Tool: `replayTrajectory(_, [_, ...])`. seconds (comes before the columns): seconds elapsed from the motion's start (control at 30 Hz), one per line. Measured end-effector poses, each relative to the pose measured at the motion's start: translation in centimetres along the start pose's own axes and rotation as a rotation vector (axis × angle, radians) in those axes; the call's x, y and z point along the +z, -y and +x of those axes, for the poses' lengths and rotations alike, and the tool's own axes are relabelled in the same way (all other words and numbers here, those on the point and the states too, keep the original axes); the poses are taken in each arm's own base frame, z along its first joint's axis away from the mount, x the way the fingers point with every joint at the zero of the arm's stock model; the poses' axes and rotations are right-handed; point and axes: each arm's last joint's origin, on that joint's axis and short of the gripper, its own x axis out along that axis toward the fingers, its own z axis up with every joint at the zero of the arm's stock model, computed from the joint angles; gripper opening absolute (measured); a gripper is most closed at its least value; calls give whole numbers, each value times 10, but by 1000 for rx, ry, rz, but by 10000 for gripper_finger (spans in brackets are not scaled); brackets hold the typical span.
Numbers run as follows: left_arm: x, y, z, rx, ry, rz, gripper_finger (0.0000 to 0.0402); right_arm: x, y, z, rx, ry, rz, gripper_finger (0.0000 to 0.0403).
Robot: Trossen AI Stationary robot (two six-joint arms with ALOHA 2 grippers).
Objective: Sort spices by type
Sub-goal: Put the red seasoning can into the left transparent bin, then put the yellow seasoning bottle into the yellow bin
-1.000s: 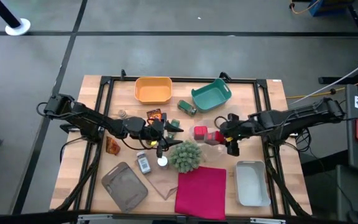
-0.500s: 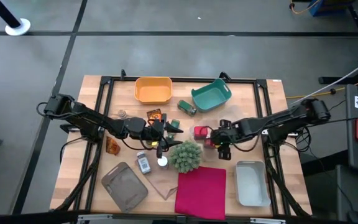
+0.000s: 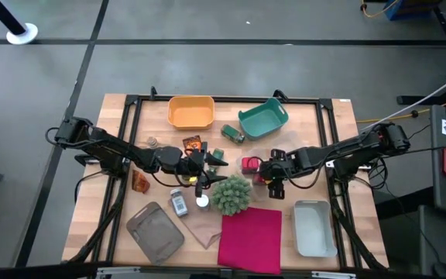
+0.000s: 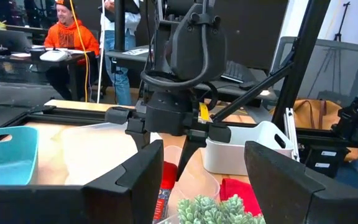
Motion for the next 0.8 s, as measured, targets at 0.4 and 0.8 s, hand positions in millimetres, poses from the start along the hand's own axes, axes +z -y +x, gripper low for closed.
replayTrajectory(0.4, [0, 0, 0, 0, 0, 0, 209, -3, 0, 3, 11, -32, 3, 281])
replayTrajectory(0.8, [1, -3, 0, 10, 3, -27, 209, 7, -1, -16, 11, -63, -4, 323])
